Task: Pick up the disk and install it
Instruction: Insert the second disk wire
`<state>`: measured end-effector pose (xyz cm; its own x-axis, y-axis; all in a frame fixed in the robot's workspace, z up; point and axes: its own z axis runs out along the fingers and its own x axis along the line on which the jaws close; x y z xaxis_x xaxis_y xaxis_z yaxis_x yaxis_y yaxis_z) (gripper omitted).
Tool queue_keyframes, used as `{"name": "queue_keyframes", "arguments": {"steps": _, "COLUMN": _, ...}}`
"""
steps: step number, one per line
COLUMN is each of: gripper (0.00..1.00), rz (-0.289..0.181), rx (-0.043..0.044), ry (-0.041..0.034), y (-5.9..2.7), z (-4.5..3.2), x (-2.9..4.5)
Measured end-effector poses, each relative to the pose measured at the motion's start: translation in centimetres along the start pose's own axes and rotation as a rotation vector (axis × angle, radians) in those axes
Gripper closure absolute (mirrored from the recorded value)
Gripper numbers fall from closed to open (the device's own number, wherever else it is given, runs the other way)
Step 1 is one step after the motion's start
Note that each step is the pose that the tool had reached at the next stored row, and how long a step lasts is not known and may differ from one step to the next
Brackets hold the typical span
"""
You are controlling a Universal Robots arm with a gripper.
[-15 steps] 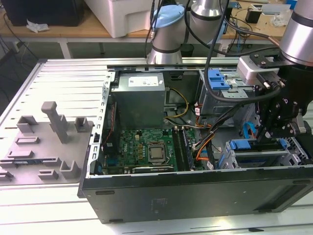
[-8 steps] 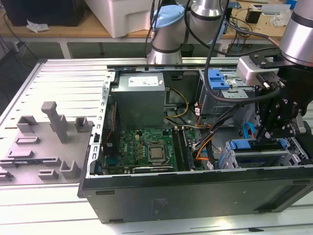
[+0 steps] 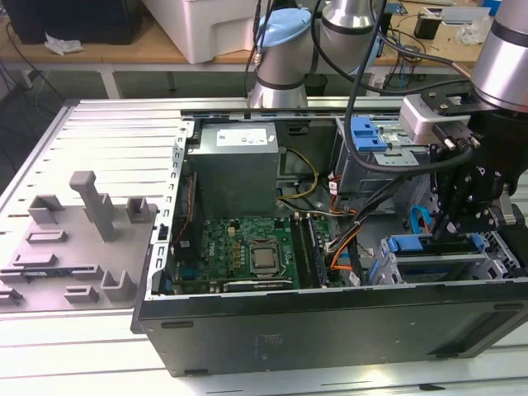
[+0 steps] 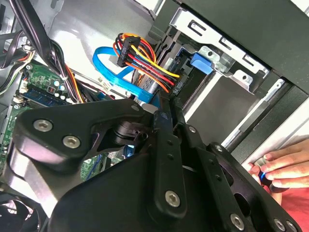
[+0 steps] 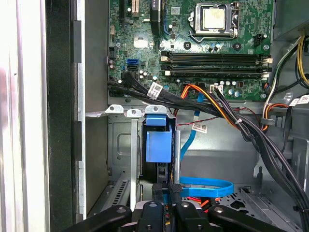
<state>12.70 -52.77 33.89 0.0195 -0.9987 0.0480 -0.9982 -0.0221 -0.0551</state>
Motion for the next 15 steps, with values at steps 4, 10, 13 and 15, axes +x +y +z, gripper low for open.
{"name": "queue_keyframes", "arguments": {"steps": 4, "gripper": 0.83, "rz": 0.000, "rx": 0.0000, "ry": -0.0003, "y": 0.00, "z": 0.01, "x": 0.00}}
{"name": "queue_keyframes", "arguments": {"steps": 10, "gripper": 0.70, "rz": 0.000, "rx": 0.0000, "ry": -0.0002, "y": 0.00, "z": -0.07, "x": 0.00}}
{"name": "queue_keyframes", "arguments": {"steps": 13, "gripper": 0.70, "rz": 0.000, "rx": 0.0000, "ry": 0.0001, "y": -0.01, "z": -0.14, "x": 0.01}}
{"name": "queue_keyframes", "arguments": {"steps": 15, "gripper": 0.70, "rz": 0.000, "rx": 0.0000, "ry": 0.0001, "y": -0.02, "z": -0.37, "x": 0.02}}
